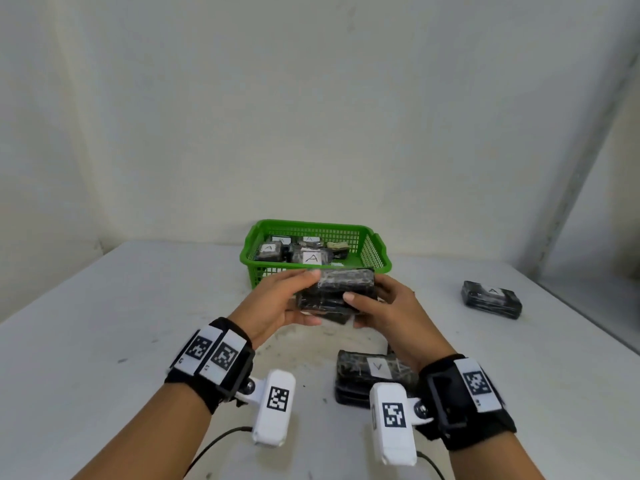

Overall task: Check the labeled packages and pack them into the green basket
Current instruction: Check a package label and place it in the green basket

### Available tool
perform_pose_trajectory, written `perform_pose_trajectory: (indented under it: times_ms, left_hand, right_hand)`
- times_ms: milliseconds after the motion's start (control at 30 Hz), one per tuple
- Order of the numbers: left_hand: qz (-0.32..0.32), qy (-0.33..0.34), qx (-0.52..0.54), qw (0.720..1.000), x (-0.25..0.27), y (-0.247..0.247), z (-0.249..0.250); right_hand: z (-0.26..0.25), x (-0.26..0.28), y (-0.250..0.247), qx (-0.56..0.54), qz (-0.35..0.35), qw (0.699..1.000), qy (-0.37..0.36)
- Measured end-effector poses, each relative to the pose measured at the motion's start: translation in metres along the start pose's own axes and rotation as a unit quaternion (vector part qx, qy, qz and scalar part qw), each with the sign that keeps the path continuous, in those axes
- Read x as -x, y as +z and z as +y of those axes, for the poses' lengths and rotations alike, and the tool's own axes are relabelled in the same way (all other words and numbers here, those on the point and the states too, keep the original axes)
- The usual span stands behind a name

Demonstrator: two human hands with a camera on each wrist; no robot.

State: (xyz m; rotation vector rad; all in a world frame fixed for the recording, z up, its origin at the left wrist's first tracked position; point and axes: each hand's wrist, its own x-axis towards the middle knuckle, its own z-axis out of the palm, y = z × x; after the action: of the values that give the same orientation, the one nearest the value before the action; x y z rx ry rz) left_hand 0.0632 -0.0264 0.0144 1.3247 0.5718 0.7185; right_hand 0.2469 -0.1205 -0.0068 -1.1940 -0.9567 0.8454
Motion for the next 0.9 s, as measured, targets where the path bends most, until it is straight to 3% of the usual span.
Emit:
perform_pose_trajectory:
  times_ms: [100,267,467,900]
  left_hand:
    - [-0.040,0.017,-0.045,0.998,0.001,0.011,-0.007]
    - [-0.001,0.022,-0.081,0.996,-0.015,0.022,-0.016]
    - [-0.035,0.018,-0.042,0.998,-0.025,0.033,-0.016]
    - [-0.034,-0.001,-0.029,0.999,-0.021,0.032,-0.008]
  right_hand:
    - [-0.001,0.006,-0.016,-0.014,0.010,1.000,0.006]
    - [-0.006,0.008,-0.031,0.020,-0.001,1.000,0.017]
    - [-0.013,0.005,-0.039,0.035,-0.007,0.999,0.008]
    - [-0.019,-0.001,-0.045,0.025,-0.021,0.999,0.020]
